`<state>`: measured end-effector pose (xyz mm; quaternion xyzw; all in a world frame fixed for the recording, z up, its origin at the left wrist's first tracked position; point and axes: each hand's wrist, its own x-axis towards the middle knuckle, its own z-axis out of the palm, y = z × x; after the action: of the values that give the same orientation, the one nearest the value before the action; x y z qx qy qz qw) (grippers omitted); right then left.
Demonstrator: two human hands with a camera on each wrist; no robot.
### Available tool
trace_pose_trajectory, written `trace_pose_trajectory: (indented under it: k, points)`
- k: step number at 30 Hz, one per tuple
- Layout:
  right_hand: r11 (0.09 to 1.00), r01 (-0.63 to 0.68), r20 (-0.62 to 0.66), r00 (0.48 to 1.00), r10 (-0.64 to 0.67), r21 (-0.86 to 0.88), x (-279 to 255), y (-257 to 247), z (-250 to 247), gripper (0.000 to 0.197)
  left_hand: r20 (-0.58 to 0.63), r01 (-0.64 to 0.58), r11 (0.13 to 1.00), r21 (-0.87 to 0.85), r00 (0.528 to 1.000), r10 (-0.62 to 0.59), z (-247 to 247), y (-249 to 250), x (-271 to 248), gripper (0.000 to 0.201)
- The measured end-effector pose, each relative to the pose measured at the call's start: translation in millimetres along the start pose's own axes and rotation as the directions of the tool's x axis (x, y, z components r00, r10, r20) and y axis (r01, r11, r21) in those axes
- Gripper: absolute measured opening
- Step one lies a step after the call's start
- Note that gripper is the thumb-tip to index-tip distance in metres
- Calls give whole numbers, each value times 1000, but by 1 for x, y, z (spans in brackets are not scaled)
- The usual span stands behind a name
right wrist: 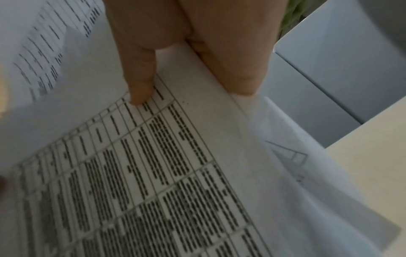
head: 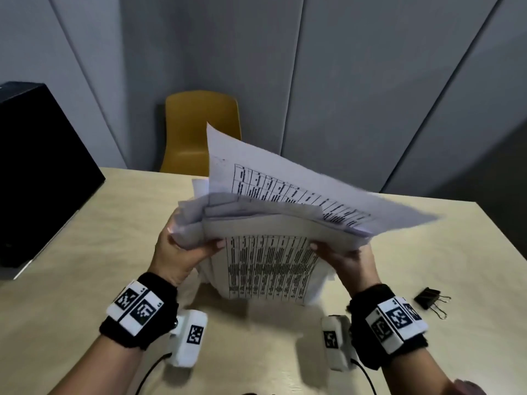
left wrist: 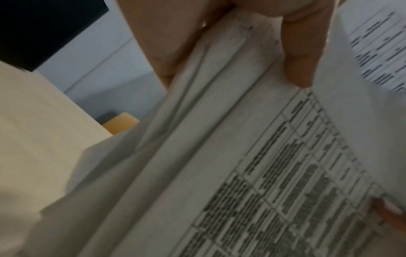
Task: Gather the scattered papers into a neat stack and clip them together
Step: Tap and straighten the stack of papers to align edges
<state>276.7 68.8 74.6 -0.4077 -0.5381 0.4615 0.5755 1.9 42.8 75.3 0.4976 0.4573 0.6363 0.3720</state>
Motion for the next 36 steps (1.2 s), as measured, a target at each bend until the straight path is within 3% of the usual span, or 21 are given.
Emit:
trace_pose_trajectory:
  k: [3, 5, 9, 13, 14, 16, 18, 20, 25, 28, 32, 34, 36]
  points:
    - [1000, 23, 3, 1000, -23, -15, 1, 6, 2, 31, -82, 94, 996, -4, 992, -94, 8, -4, -2, 17]
    - [999, 40, -1, 999, -40, -24, 4, 1, 8, 39, -137, 93, 995, 32, 987, -87, 16, -3, -1, 22]
    - [999, 40, 16, 999, -40, -25, 8, -8, 7, 33, -176, 70, 996, 58, 983, -58, 10, 1, 8, 16]
    - [983, -79, 92, 991, 96, -166, -2, 12, -10, 51, -159, 124, 982, 143, 982, -101, -8, -13, 7, 9]
    - [963, -73, 69, 993, 95, -261, -6, 19, -14, 57, -154, 132, 979, 153, 982, -108, -9, -13, 6, 10]
    - [899, -31, -12, 1000, 29, -436, -12, 31, -24, 50, -146, 132, 980, 150, 983, -110, -8, -12, 5, 15]
    - [849, -63, -120, 993, 0, -524, -17, 43, -33, 38, -132, 123, 981, 150, 986, -104, -6, -9, 5, 18]
    - [819, -128, -194, 981, 21, -559, -24, 54, -38, 38, -112, 123, 981, 152, 988, -106, -6, -8, 5, 17]
    - [858, -189, -234, 969, 82, -478, -31, 71, -41, 33, -80, 98, 983, 157, 993, -87, -7, -8, 4, 18]
    - [961, -143, -271, 960, 76, -236, -17, 58, -42, 30, -71, 81, 983, 162, 995, -70, -7, -5, 4, 18]
    - [993, -116, -371, 923, 99, -23, -6, 47, -51, 28, -73, 79, 980, 181, 995, -67, -7, -5, 4, 15]
    - [981, -189, -337, 927, 165, -40, -10, 49, -50, 30, -84, 78, 982, 173, 994, -64, -6, -4, 4, 18]
    - [938, -238, -225, 957, 183, -251, -16, 52, -44, 32, -96, 77, 983, 167, 993, -61, -4, -4, 3, 23]
